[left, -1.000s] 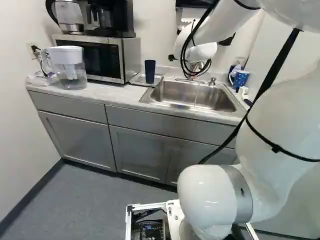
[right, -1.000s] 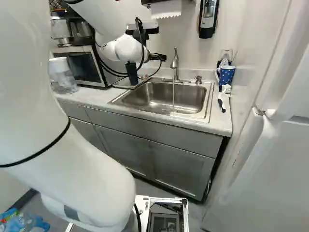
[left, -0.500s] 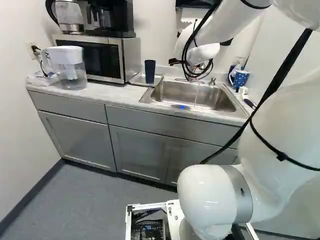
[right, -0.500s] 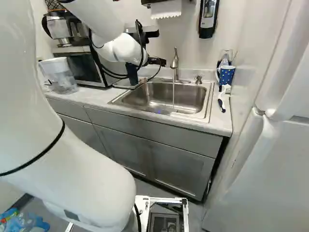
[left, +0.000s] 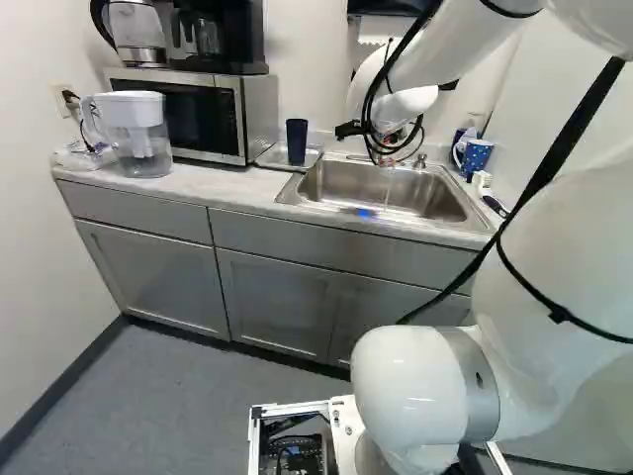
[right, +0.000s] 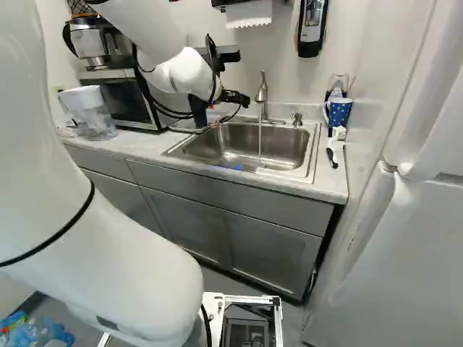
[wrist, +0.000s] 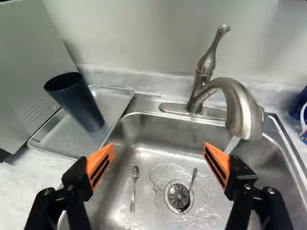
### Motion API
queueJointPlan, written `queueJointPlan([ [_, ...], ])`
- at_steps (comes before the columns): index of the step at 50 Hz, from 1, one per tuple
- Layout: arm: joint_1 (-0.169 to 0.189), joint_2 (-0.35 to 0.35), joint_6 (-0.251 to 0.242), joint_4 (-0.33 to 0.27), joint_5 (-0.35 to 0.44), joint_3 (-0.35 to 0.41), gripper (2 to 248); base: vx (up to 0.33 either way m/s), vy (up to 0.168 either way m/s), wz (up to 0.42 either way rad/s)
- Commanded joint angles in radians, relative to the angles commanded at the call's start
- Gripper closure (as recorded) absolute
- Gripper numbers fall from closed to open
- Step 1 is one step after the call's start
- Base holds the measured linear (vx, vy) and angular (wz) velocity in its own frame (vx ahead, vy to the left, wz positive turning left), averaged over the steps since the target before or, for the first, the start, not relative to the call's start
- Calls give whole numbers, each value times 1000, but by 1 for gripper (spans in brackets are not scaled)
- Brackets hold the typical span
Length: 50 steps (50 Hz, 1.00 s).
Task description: Rinse the cup and place it in the tray
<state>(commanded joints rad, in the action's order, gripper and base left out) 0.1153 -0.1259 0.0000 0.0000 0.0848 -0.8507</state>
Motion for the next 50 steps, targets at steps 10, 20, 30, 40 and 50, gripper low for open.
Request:
queueJointPlan([
  [10, 8, 2, 0, 0, -49, -1, 3, 0, 0, 0],
  [20, 18, 4, 0, 0, -102, -4, 3, 0, 0, 0],
  [30, 30, 7, 0, 0, -155, -6, 3, 0, 0, 0],
  [40, 43, 10, 0, 0, -209, -9, 3, 0, 0, 0],
  [50, 58, 14, 0, 0, -223, -13, 3, 0, 0, 0],
])
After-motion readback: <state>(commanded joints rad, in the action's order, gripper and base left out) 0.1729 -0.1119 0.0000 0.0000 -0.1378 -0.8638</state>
